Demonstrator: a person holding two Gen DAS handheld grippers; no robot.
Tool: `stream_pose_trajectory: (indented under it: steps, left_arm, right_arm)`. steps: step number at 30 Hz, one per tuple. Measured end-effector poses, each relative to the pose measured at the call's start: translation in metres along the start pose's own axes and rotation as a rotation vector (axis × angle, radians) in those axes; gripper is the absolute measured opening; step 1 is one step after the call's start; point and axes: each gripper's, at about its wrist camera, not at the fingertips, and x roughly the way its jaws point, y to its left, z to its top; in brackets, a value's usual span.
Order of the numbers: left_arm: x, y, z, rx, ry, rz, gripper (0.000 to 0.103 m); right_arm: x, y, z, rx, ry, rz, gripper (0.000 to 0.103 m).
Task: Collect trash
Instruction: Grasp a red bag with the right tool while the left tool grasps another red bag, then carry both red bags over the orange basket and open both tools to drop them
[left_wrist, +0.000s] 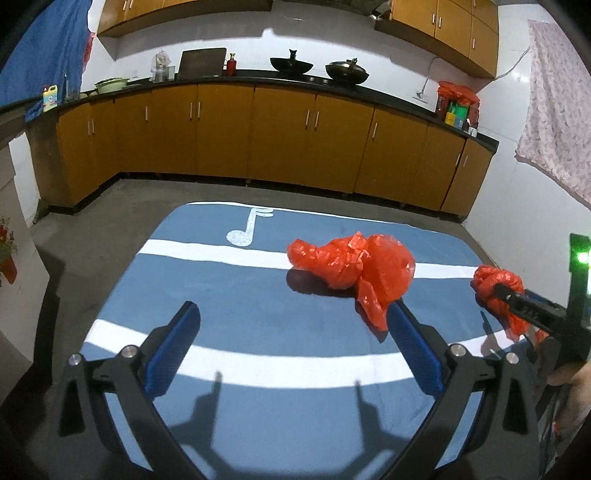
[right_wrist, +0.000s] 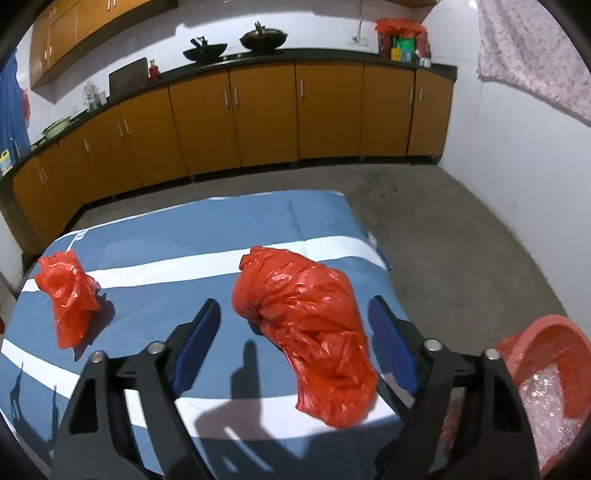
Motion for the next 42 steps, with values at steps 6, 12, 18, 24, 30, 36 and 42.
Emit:
stream_pose_trajectory:
  steps: [6, 12, 18, 24, 30, 36, 42]
  left_arm:
    - [0.011, -0.008, 0.009, -0.022, -0.011, -0.043, 0.099]
    - [0.027, -0.034, 0.021, -0.009, -0.02, -0.056, 0.099]
    - [0.058, -0.066, 0.036, 0.043, 0.008, 0.004, 0.098]
    - [0.097, -0.093, 0.036, 0.127, 0.121, 0.046, 0.057]
    - [0.091, -0.09, 0.026, 0.135, 0.148, -0.055, 0.012]
    - [0.05, -0.086, 0.011, 0.179, 0.108, -0.116, 0.011]
    - [-0.009, -0.093, 0.0, 0.215, 0.065, -0.175, 0.011]
  right_arm:
    - [-0.002, 0.0, -0.004, -0.01, 0.022, 0.069, 0.045]
    - [-0.021, 0.005, -0.019, -0.047, 0.018, 0.098, 0.041]
    - [-0.036, 0.0, -0.032, -0.019, 0.01, 0.115, 0.041]
    - [-0.038, -0.008, -0.036, 0.01, 0.022, 0.114, 0.041]
    - [-0.048, -0.012, -0.042, 0.031, 0.015, 0.121, 0.042]
    - [-0.077, -0.019, -0.048, 0.047, -0.022, 0.11, 0.042]
    - [-0.123, -0.026, -0.057, 0.03, -0.082, 0.057, 0.041]
